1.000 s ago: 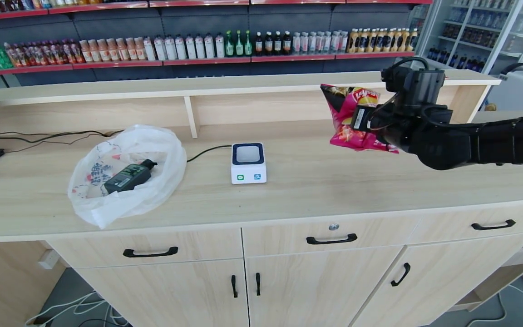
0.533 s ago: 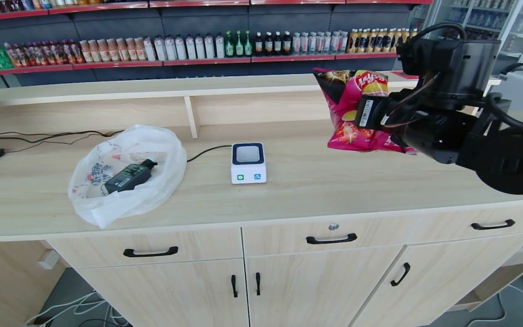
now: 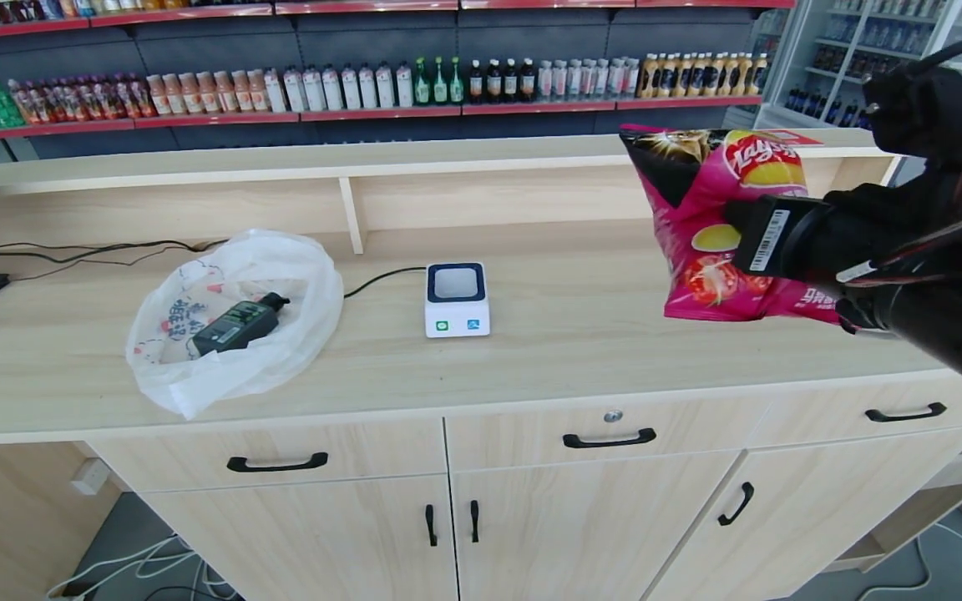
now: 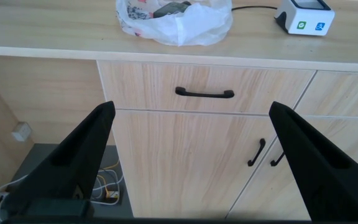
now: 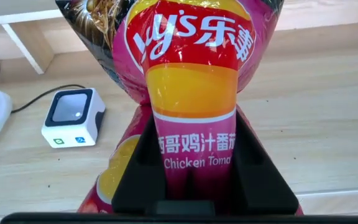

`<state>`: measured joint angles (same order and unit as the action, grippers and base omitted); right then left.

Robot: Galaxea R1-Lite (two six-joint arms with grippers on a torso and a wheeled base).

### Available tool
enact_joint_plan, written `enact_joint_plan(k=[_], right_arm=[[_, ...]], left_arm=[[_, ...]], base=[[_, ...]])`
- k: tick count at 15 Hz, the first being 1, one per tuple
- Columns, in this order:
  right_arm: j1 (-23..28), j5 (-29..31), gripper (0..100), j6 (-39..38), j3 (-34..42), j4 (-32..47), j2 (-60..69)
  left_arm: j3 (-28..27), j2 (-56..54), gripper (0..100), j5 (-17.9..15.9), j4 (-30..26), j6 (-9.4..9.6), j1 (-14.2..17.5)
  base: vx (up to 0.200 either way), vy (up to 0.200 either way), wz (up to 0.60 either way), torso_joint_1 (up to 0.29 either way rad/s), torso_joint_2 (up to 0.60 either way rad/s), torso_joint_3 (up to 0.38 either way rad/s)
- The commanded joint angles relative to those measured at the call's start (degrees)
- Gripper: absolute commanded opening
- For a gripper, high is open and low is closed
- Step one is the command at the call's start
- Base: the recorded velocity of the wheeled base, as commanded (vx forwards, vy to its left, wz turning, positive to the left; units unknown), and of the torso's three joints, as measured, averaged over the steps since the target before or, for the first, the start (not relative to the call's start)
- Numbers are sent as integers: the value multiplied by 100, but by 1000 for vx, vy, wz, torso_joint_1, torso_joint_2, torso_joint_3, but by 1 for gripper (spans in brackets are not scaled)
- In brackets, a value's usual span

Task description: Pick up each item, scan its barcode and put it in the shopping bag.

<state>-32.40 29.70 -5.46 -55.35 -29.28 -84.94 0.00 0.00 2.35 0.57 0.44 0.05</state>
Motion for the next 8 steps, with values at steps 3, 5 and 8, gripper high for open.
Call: enact_joint_plan(k=[3, 5, 8], right_arm=[[103, -693, 0, -623, 885, -447, 751], [419, -1511, 0, -772, 1061, -684, 760], [604, -2328, 0, -1106, 1571, -1589, 514]], left_arm=[[0, 0, 100, 2, 4, 0, 4], [0, 0, 100, 2, 4, 0, 4], [0, 0, 100, 2, 4, 0, 4]], base=[[0, 0, 0, 0, 0, 0], [0, 0, 0, 0, 0, 0], [0, 0, 0, 0, 0, 0]])
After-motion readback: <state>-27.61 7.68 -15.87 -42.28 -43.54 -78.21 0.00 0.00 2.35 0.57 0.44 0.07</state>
